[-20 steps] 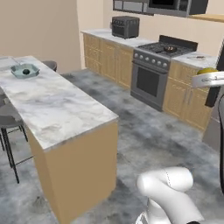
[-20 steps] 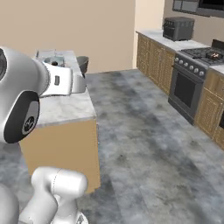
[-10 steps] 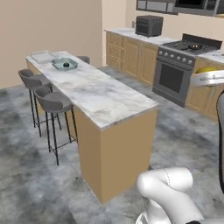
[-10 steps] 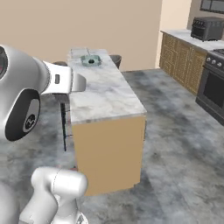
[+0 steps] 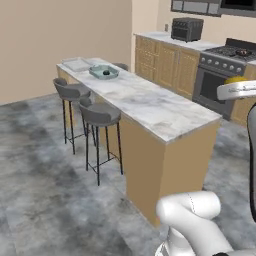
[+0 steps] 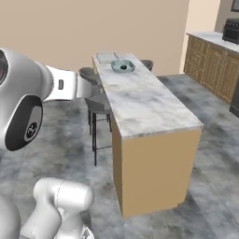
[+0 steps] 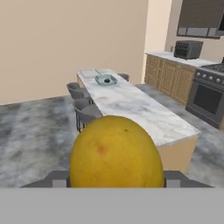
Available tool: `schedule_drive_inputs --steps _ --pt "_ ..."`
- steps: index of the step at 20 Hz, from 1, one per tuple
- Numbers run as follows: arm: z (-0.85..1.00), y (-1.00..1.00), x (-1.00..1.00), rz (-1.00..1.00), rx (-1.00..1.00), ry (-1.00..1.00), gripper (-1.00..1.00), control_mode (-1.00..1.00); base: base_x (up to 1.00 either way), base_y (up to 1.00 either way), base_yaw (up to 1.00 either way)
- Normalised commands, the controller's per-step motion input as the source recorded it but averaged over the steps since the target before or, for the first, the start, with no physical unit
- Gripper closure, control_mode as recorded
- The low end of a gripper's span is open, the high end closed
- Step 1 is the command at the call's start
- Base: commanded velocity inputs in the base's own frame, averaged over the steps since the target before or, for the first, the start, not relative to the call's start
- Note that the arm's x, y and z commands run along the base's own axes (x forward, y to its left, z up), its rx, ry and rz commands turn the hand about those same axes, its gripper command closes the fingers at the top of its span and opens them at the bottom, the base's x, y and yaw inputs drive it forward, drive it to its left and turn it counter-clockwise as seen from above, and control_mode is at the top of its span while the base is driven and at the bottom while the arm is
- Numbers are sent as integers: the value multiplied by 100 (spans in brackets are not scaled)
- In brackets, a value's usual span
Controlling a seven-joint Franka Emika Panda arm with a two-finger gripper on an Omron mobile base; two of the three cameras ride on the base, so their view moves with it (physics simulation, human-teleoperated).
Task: Place the cold items (lemon and squash) from the fridge in one tupperware on the dining counter. Place the warm items (hot dog and kebab skewer) in the stove area in another tupperware.
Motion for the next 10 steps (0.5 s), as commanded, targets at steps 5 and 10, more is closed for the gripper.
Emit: schedule_drive_inputs --steps 5,10 --pt "0 0 0 0 0 0 100 100 40 100 -13" --pt "0 0 0 0 0 0 100 100 44 100 -24"
